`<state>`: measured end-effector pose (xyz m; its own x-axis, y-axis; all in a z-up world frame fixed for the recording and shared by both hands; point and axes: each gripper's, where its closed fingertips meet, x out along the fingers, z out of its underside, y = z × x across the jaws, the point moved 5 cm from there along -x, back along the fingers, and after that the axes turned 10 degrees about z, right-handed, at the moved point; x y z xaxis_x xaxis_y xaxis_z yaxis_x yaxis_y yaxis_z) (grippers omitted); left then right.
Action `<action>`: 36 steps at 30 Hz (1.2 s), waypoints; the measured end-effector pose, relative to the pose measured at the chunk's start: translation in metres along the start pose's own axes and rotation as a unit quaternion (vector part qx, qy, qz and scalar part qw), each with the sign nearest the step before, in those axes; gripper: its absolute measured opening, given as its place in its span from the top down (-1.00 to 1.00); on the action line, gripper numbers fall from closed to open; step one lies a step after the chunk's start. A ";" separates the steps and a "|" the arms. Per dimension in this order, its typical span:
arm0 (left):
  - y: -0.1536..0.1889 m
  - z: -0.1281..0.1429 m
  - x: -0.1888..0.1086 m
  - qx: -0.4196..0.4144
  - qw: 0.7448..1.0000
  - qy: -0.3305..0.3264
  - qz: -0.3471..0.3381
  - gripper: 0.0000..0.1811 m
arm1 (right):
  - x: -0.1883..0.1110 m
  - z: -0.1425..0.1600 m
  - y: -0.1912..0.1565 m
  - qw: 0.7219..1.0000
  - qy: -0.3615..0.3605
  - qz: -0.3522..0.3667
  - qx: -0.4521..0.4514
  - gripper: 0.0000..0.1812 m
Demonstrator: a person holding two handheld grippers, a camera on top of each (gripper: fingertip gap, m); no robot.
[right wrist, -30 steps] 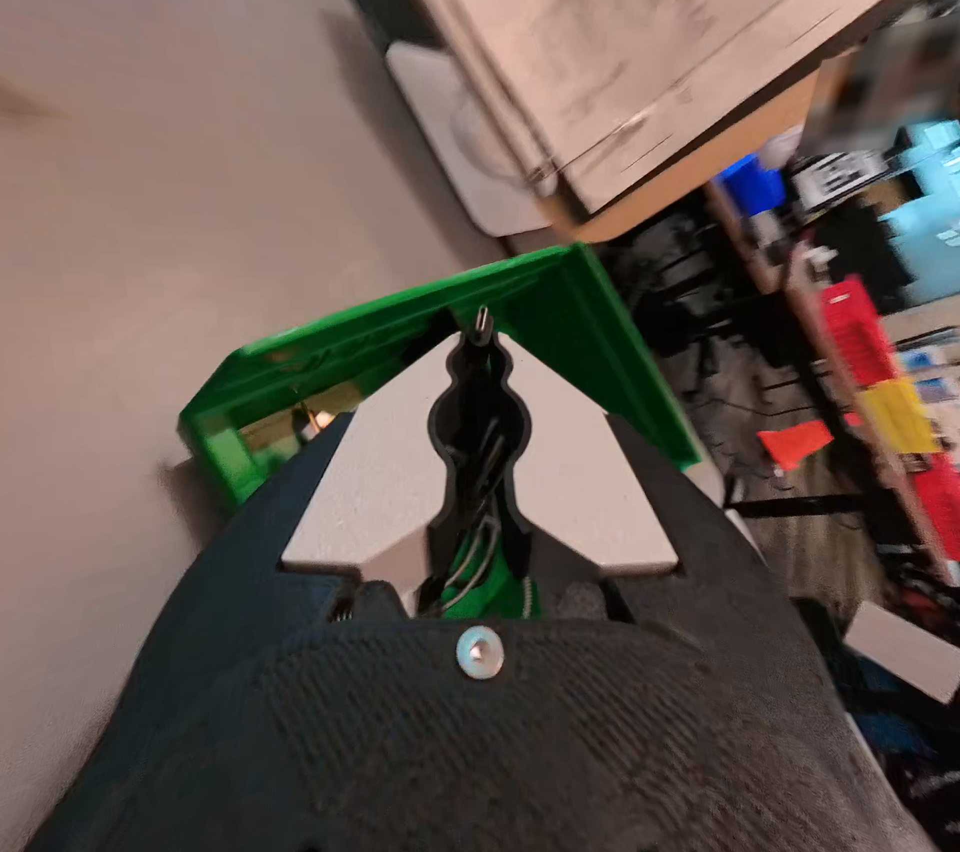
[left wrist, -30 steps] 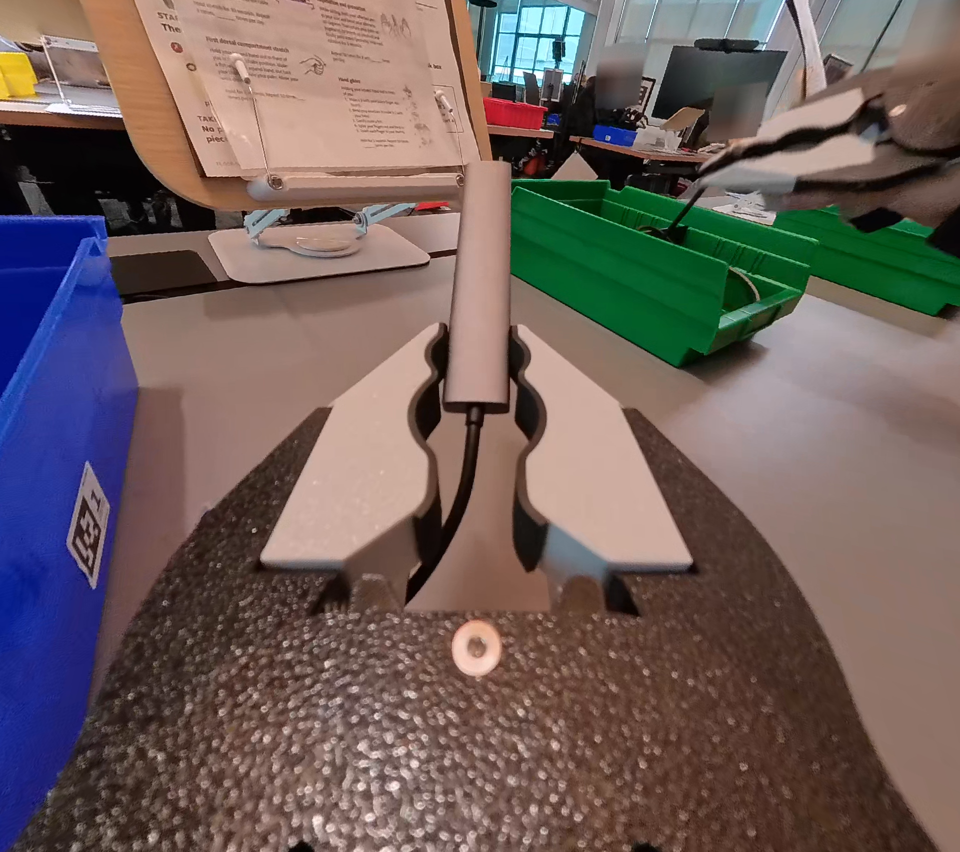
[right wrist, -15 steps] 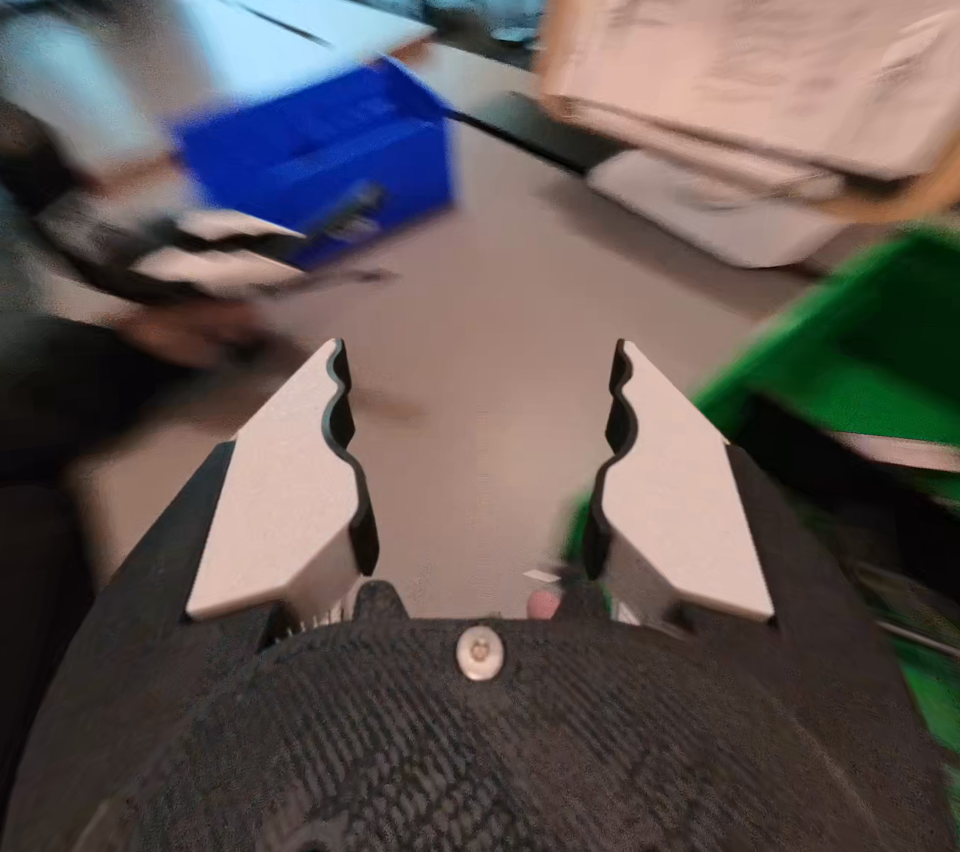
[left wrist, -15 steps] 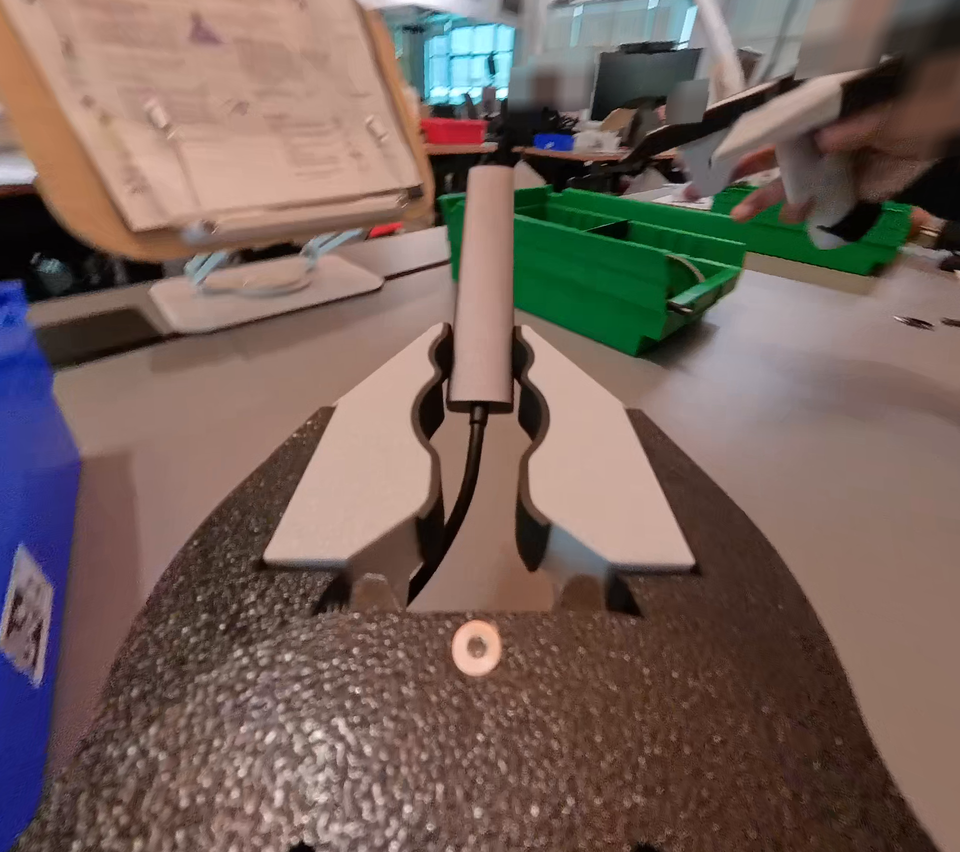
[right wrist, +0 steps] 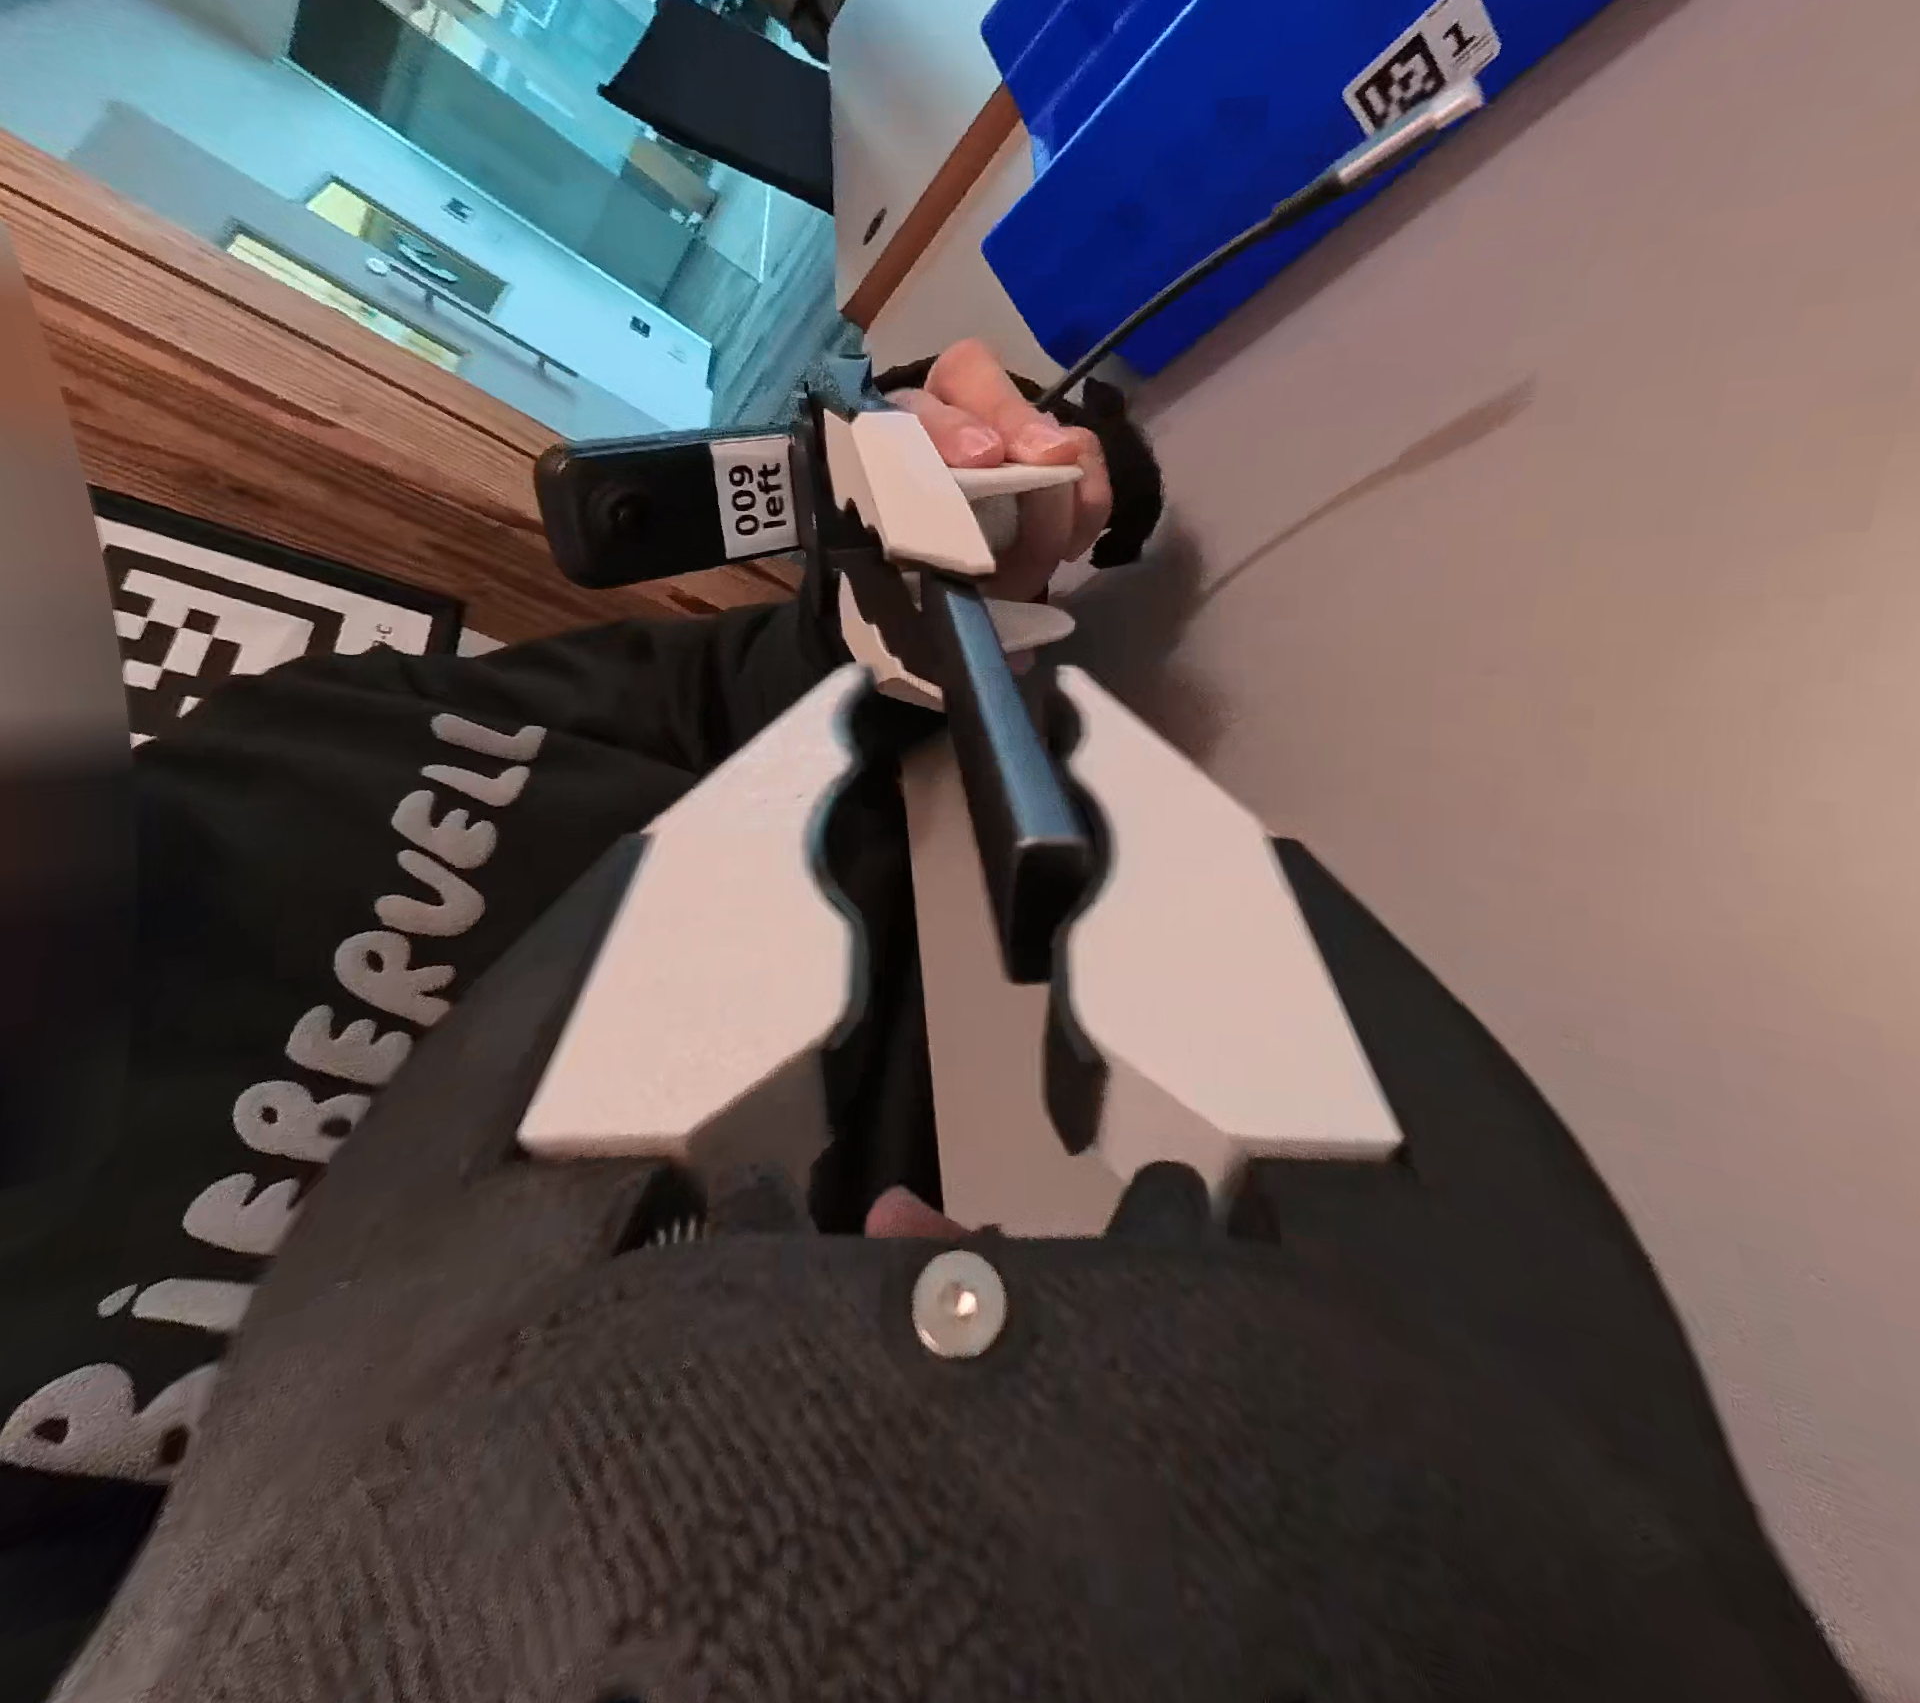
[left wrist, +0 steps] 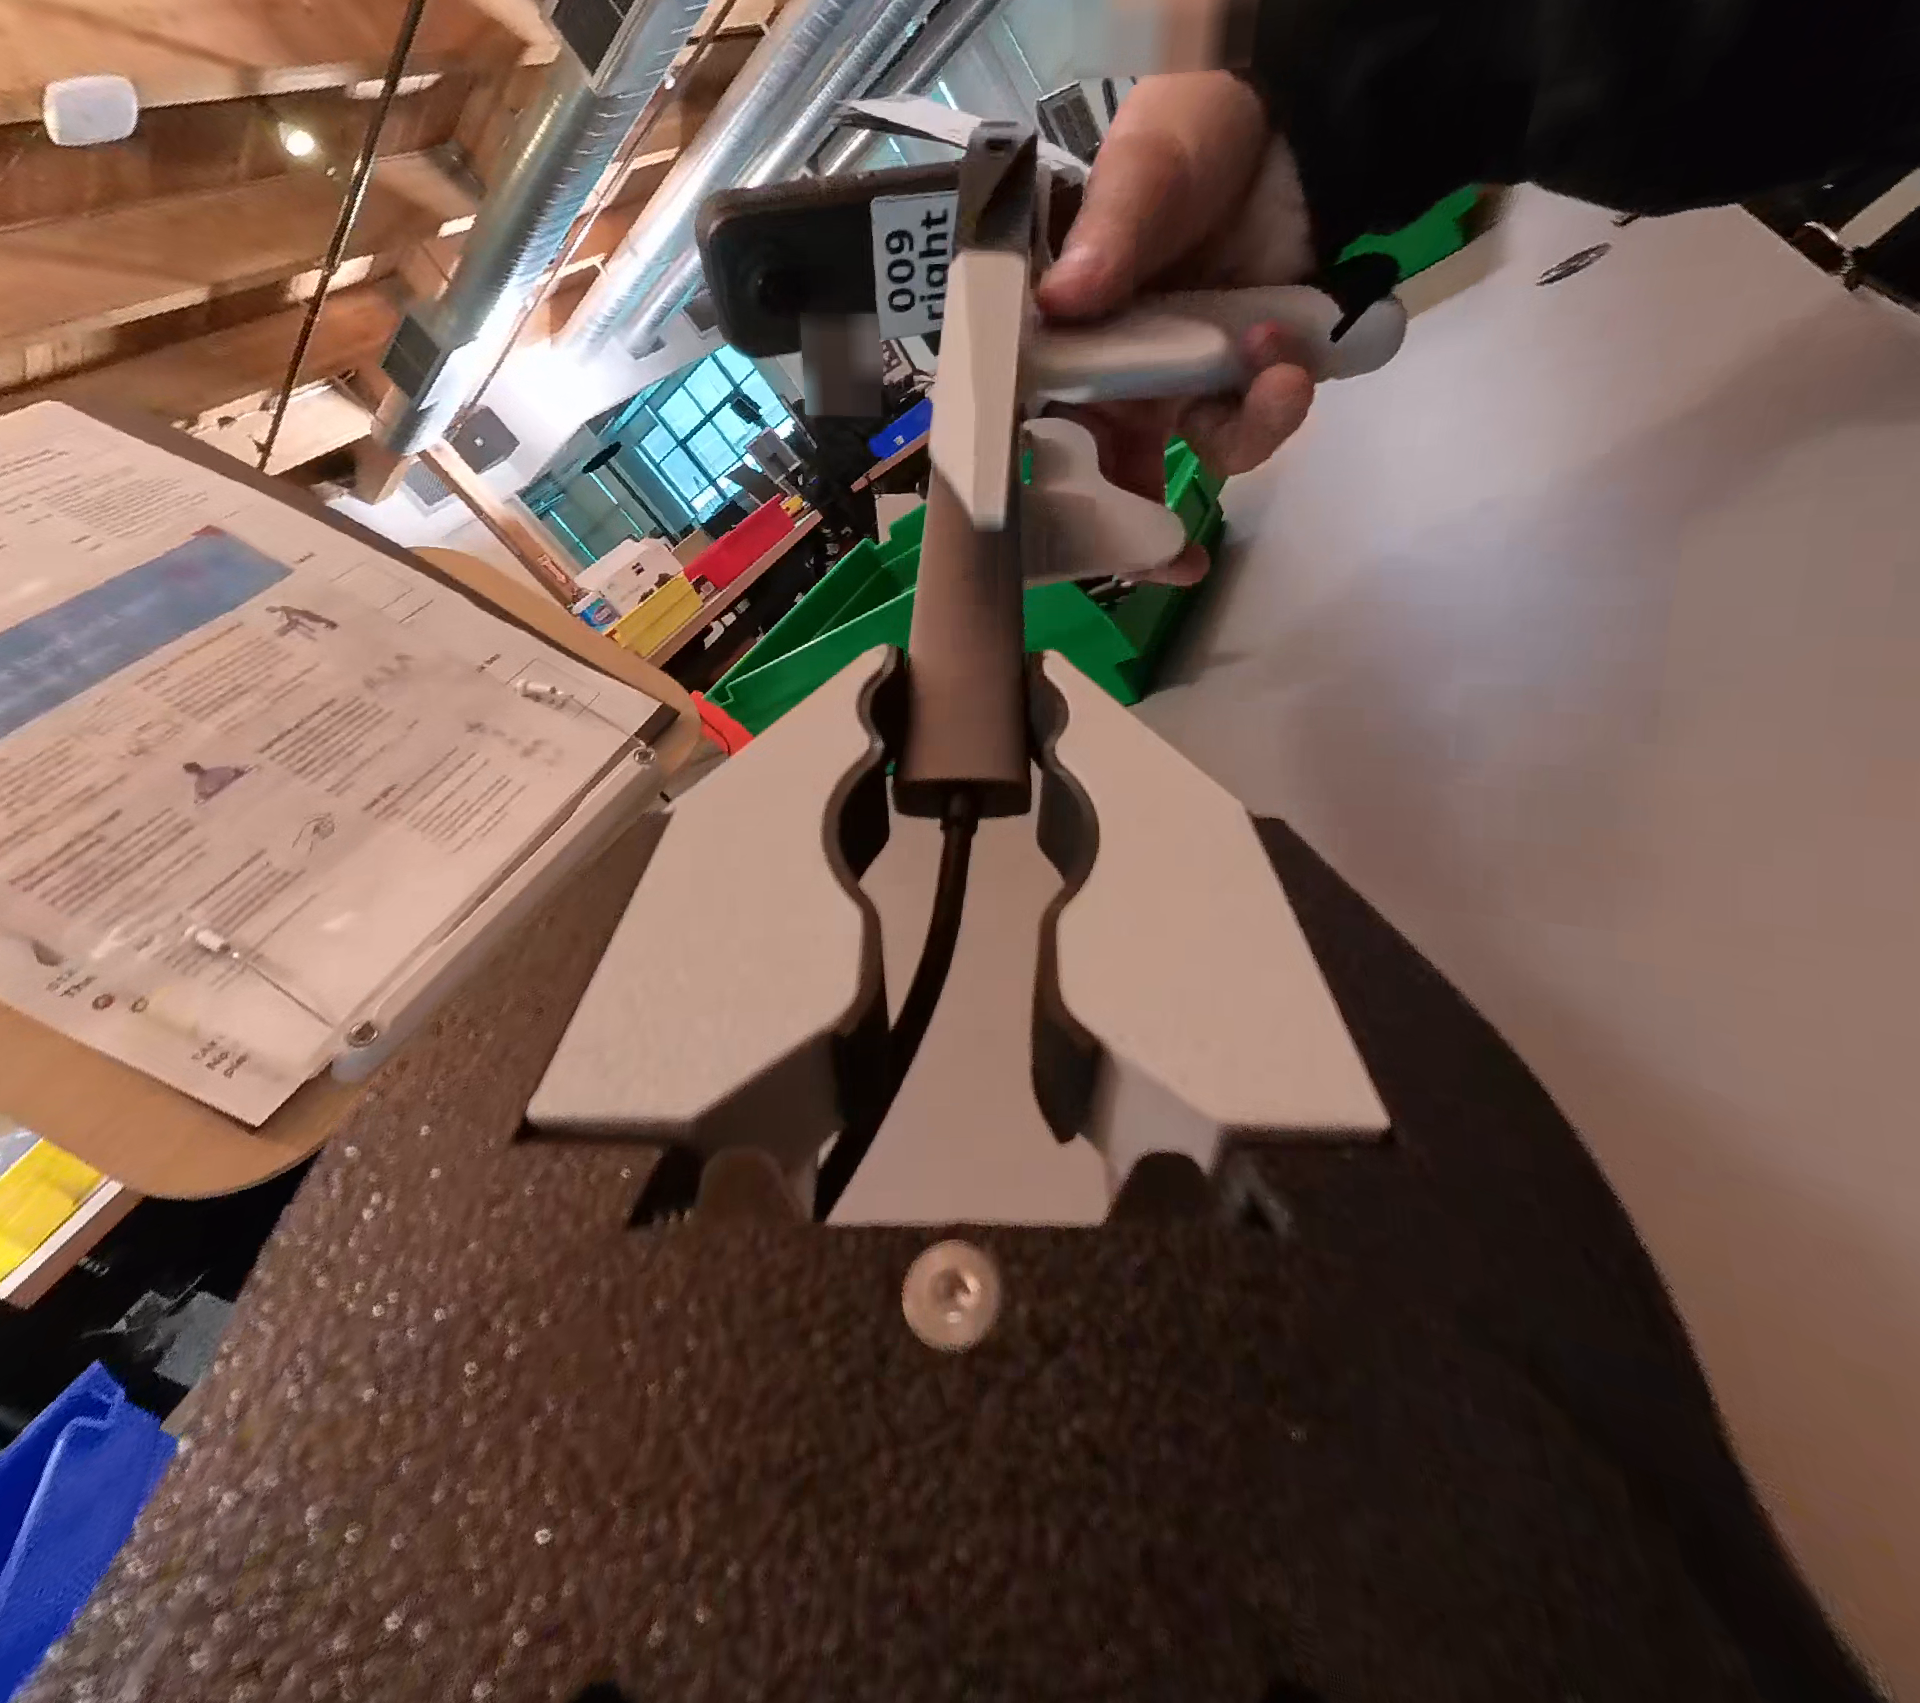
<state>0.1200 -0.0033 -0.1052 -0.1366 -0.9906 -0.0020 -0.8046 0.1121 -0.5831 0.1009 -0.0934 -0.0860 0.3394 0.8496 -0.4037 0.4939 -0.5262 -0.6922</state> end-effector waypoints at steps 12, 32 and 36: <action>-0.032 -0.013 -0.026 0.023 0.978 0.063 -0.199 0.17 | -0.061 -0.053 0.028 0.955 0.121 0.237 -0.129 0.92; -0.036 0.019 -0.017 -0.076 0.983 -0.009 -0.167 0.32 | -0.212 -0.097 0.195 0.599 -0.221 0.736 -0.225 0.58; -0.036 0.020 -0.016 -0.085 0.983 -0.007 -0.164 0.34 | -0.196 -0.105 0.206 0.648 -0.120 0.721 -0.217 0.50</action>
<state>0.1627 0.0074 -0.1000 0.1531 -0.9767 0.1504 -0.8888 -0.2026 -0.4111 0.2199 -0.3719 -0.0864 0.5898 -0.5810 -0.5609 -0.0011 -0.6952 0.7189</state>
